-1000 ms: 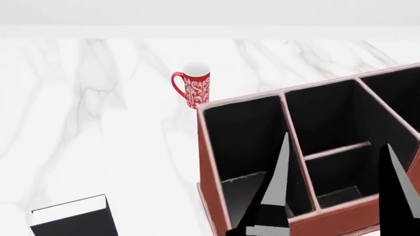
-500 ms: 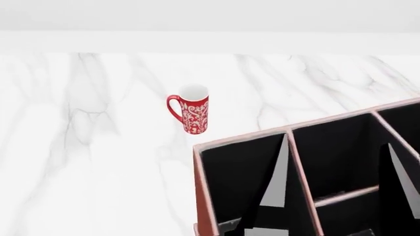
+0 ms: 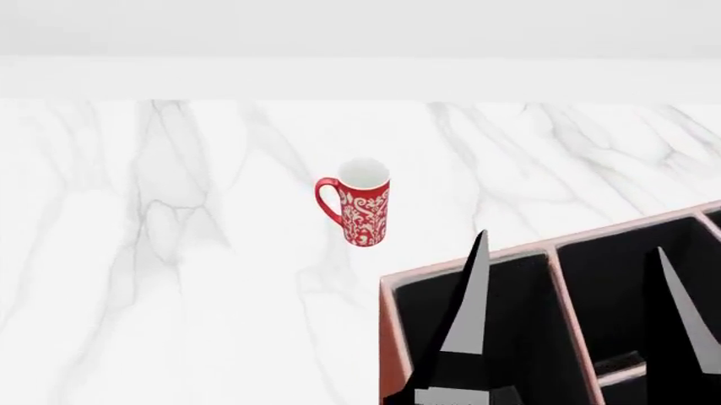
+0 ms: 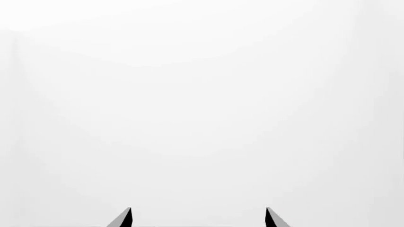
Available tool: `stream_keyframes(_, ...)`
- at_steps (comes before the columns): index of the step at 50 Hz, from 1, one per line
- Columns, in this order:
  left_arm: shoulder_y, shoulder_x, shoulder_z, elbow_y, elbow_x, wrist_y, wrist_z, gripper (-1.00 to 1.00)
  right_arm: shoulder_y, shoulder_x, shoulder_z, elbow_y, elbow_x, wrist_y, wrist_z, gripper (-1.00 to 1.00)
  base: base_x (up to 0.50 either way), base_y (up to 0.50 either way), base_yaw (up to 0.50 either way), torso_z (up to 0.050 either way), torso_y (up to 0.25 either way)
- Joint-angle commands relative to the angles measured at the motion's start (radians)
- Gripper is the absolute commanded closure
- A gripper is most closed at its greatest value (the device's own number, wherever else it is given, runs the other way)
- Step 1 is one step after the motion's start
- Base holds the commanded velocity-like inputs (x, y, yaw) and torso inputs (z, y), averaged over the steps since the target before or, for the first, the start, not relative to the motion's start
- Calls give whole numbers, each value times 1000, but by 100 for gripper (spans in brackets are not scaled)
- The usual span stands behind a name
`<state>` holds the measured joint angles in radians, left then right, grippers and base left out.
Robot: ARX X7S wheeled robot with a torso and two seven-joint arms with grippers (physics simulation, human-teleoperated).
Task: Pick up the book and place it in the left compartment of the caddy.
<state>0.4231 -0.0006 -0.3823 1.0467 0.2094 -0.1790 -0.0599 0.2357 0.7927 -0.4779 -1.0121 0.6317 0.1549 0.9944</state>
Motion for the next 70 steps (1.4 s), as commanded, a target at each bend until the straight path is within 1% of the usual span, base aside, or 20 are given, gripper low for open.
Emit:
stream_keyframes(1, 13, 0, -6, 0, -9, 14, -8, -100, 43, 33, 2, -10, 47, 43, 22, -100, 0, 0, 0, 0, 0)
stream_keyframes(6, 6, 0, -1, 0, -3, 6, -4, -100, 121, 59, 17, 37, 167, 69, -19, -100, 0, 0, 0, 0, 0)
stream_keyframes(14, 14, 0, -8, 0, -13, 14, -6, -100, 271, 87, -21, 79, 276, 210, -68, -100, 0, 0, 0, 0, 0)
stream_keyframes(24, 10, 0, -3, 0, -10, 8, -6, -100, 483, 132, -48, 75, 449, 423, -46, -100, 0, 0, 0, 0, 0)
stream_keyframes(26, 7, 0, 0, 0, -8, 4, -5, -100, 523, 138, -63, 81, 477, 461, -72, -100, 0, 0, 0, 0, 0)
stream_keyframes(29, -3, 0, 7, 0, -2, -6, -1, -100, 612, 124, -108, 93, 510, 570, -80, -100, 0, 0, 0, 0, 0)
stream_keyframes(33, -10, 0, 12, 0, 3, -13, 2, -100, 675, 97, -129, 116, 533, 613, -114, -100, 0, 0, 0, 0, 0)
stream_keyframes(34, -10, 0, 11, 0, 2, -14, 1, -100, 710, 77, -152, 125, 529, 650, -126, -100, 0, 0, 0, 0, 0)
stream_keyframes(36, -9, 0, 10, 0, 1, -13, 1, -100, 724, 59, -162, 145, 533, 655, -149, -100, 0, 0, 0, 0, 0)
stream_keyframes(38, -7, 0, 8, 0, -1, -10, 0, -100, 741, 29, -181, 186, 534, 655, -211, -100, 0, 0, 0, 0, 0)
stream_keyframes(40, -2, 0, -1, 0, -10, -4, -2, -100, 754, 2, -203, 202, 500, 639, -285, -100, 0, 0, 0, 0, 0)
stream_keyframes(43, -3, 0, 1, 0, -8, -5, -1, -100, 777, -21, -231, 223, 460, 645, -338, -100, 0, 0, 0, 0, 0)
stream_keyframes(44, -3, 0, 2, 0, -7, -5, -1, -100, 787, -35, -243, 236, 451, 631, -393, -100, 0, 0, 0, 0, 0)
stream_keyframes(49, -6, 0, 3, 0, -5, -9, 0, -100, 824, -67, -280, 268, 424, 640, -471, -100, 0, 0, 0, 0, 0)
stream_keyframes(50, -10, 0, 5, 0, -3, -13, 2, -100, 835, -82, -299, 289, 396, 631, -515, -100, 0, 0, 0, 0, 0)
stream_keyframes(52, -10, 0, 5, 0, -3, -13, 2, -100, 842, -87, -319, 296, 358, 622, -549, -100, 0, 0, 0, 0, 0)
stream_keyframes(59, -17, 0, 8, 0, 2, -21, 5, -100, 884, -130, -330, 378, 395, 614, -662, -100, 0, 0, 0, 0, 0)
stream_keyframes(61, -17, 0, 8, 0, 2, -22, 6, -100, 884, -135, -342, 380, 362, 585, -704, -100, 0, 0, 0, 0, 0)
stream_keyframes(67, -17, 0, 5, 0, -1, -22, 7, -100, 912, -149, -422, 391, 300, 584, -831, -100, 0, 0, 0, 0, 0)
stream_keyframes(70, -19, 0, 5, 0, 0, -24, 8, -100, 922, -159, -426, 416, 321, 579, -882, -100, 0, 0, 0, 0, 0)
